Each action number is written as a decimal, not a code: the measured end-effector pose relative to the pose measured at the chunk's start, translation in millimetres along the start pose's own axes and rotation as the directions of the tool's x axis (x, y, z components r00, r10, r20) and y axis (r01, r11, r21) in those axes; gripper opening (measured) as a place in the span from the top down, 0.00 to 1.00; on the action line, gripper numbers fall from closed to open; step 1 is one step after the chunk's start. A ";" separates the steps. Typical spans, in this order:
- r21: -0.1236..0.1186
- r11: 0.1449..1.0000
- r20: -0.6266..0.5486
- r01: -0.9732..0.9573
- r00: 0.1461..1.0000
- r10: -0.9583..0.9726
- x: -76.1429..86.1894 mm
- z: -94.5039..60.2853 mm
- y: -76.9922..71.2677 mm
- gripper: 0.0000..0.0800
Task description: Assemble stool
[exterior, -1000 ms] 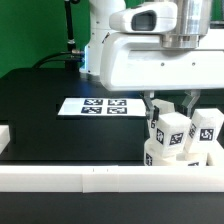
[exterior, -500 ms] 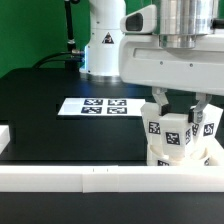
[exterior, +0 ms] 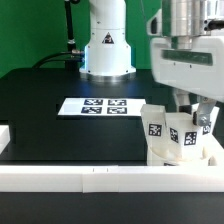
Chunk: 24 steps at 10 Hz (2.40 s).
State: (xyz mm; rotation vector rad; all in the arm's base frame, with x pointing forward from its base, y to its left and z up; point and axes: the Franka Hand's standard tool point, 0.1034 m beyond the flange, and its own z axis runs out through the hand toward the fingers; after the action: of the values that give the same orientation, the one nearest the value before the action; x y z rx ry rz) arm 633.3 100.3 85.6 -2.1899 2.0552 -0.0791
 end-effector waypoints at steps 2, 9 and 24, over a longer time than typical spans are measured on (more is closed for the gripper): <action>-0.015 0.983 0.015 -0.184 0.983 0.184 7.7 -0.5 1.5 0.57; -0.006 0.999 0.040 0.041 0.998 -0.040 4.5 -28.2 -5.9 0.19; -0.076 -0.287 0.033 0.955 -0.285 -0.958 12.0 -16.1 -7.4 0.19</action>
Offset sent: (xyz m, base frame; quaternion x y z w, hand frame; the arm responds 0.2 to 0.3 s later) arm 0.0000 0.0000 0.0000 0.0000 0.0000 0.0899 0.9960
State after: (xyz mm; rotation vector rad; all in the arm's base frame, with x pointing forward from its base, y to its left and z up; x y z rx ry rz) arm 639.3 87.7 101.9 -3.1281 -0.5507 -0.1949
